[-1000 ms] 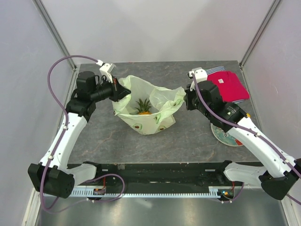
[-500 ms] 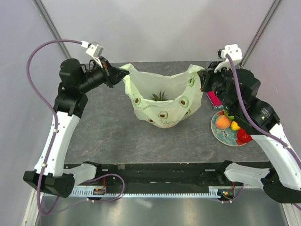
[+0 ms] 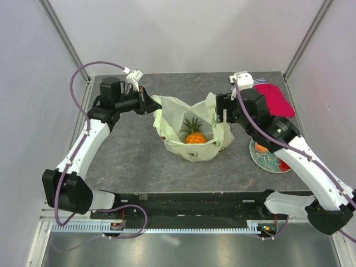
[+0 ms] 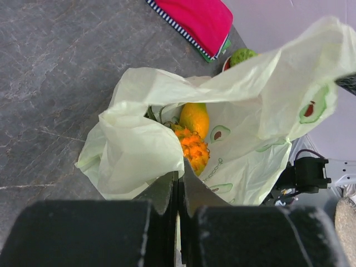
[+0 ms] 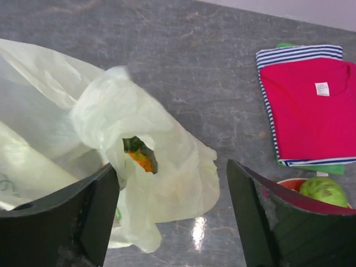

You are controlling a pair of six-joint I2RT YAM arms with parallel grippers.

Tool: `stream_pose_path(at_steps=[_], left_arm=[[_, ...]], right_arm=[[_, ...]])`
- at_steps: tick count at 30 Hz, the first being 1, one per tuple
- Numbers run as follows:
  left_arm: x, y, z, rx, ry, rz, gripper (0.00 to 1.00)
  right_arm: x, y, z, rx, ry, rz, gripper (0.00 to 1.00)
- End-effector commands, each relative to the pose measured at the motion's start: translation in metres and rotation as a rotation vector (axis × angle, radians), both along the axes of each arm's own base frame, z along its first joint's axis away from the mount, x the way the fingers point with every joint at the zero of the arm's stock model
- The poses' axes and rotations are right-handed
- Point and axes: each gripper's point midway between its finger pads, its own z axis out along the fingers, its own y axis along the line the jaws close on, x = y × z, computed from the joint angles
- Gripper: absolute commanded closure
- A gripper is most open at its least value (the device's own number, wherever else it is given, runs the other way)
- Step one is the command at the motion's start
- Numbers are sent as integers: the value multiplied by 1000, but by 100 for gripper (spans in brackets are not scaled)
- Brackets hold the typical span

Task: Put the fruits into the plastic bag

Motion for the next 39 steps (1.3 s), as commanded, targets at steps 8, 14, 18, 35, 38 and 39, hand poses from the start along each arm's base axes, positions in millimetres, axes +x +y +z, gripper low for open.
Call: stream_pose_path(at_steps=[8, 14, 18, 35, 38, 39], left_arm=[[-3, 8, 21, 26, -114, 18, 98], [-7, 12, 24, 43, -137, 29, 98], [-8, 14, 27, 51, -153, 36, 99], [-7, 17, 19, 65, -135, 45, 99], [-7, 17, 18, 63, -132, 43, 99], [-7, 17, 19, 63, -134, 44, 98]], right_arm=[[-34, -59, 80, 149, -141, -187, 2], [27, -127, 10, 248, 102, -287, 2], [31, -180, -66, 306, 258, -423, 7], [-1, -226, -197, 201, 483, -698, 11], [-4, -225, -208, 200, 492, -700, 11], [-6, -225, -213, 201, 504, -704, 11]])
